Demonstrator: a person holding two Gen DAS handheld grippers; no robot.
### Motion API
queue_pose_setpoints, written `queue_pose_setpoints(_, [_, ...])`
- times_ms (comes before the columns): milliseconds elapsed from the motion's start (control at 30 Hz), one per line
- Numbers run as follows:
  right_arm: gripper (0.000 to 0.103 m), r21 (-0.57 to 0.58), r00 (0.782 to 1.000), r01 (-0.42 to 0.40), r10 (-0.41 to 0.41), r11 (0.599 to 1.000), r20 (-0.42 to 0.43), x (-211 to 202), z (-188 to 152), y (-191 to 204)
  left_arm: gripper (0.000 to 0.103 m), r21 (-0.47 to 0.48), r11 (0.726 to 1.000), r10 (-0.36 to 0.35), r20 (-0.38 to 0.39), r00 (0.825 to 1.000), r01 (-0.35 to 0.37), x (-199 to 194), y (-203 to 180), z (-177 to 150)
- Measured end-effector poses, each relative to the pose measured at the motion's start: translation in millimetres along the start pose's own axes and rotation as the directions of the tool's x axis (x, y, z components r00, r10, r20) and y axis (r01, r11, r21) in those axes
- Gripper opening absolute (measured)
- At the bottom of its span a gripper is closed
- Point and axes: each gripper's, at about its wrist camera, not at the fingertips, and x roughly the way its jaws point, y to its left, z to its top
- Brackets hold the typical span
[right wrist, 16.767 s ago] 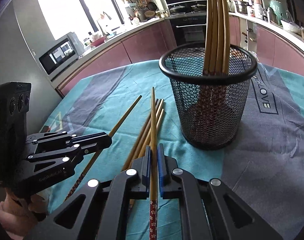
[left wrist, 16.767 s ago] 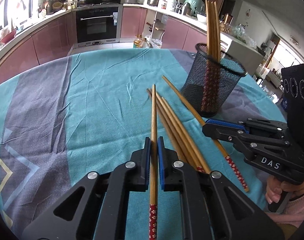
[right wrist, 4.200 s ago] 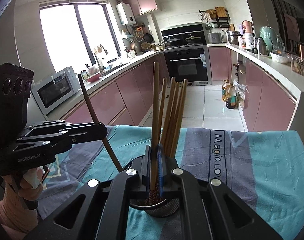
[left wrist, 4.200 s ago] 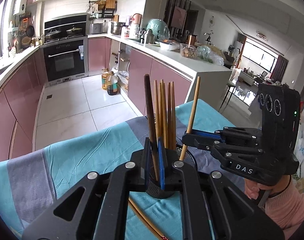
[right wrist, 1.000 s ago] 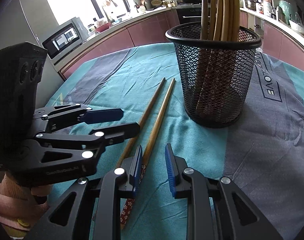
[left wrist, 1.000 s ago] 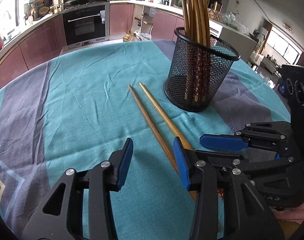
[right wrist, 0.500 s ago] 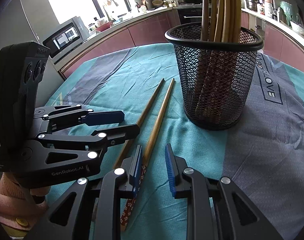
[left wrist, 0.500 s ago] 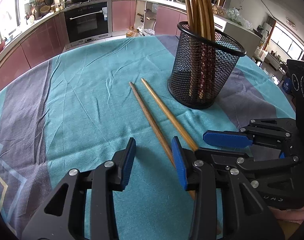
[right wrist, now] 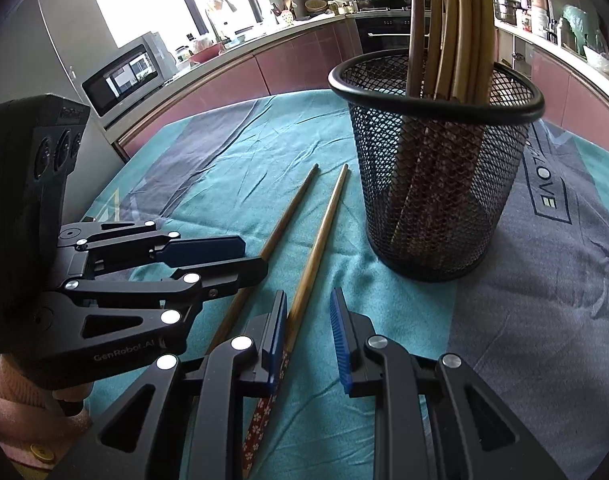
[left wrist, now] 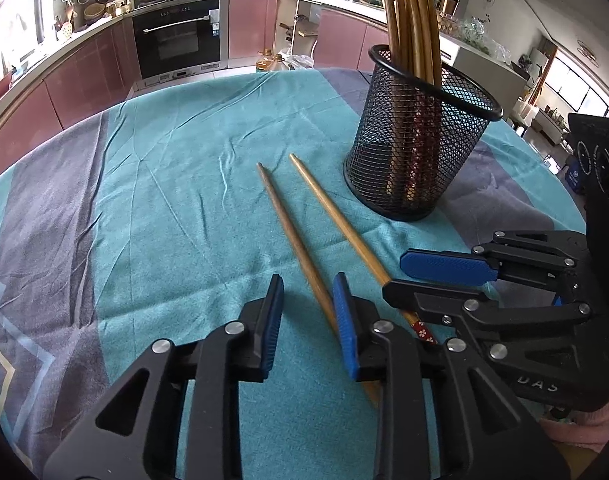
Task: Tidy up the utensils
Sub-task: 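Close the right gripper on a chopstick while the left gripper grasps the other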
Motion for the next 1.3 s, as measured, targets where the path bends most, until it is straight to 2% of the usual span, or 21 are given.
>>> queue_pose_setpoints(67, [0.021, -0.002, 1.000, 0.004, -0.004, 1.000, 0.001, 2, 3, 0, 0.019, -0.005, 1.000, -0.005, 0.000, 1.000, 0.005, -1, 2, 1])
queue_pose_setpoints(167, [0.021, -0.006, 1.000, 0.012, -0.012, 1.000, 0.003, 6, 8, 0, 0.018, -0.009, 1.000, -0.003, 0.001, 1.000, 0.003, -2, 4, 1])
queue_pose_setpoints(333, [0.020, -0.012, 1.000, 0.025, -0.025, 1.000, 0.008, 12, 14, 1, 0.026, -0.026, 1.000, 0.005, 0.001, 1.000, -0.005, -2, 11, 4])
queue_pose_setpoints(467, [0.017, -0.011, 0.999, 0.033, -0.033, 0.999, 0.009, 16, 18, 0, 0.026, -0.028, 1.000, 0.006, -0.001, 1.000, -0.006, 2, 12, 6])
queue_pose_setpoints(800, [0.010, 0.003, 0.999, 0.040, -0.040, 0.999, 0.015, 21, 18, 3, 0.013, -0.044, 0.999, 0.004, 0.002, 1.000, -0.004, 9, 14, 12])
queue_pose_setpoints(1300, [0.006, 0.066, 0.999, 0.009, -0.011, 0.998, 0.033, 10, 13, -7, 0.008, -0.106, 0.994, 0.014, 0.037, 0.999, -0.010, 0, 18, 6])
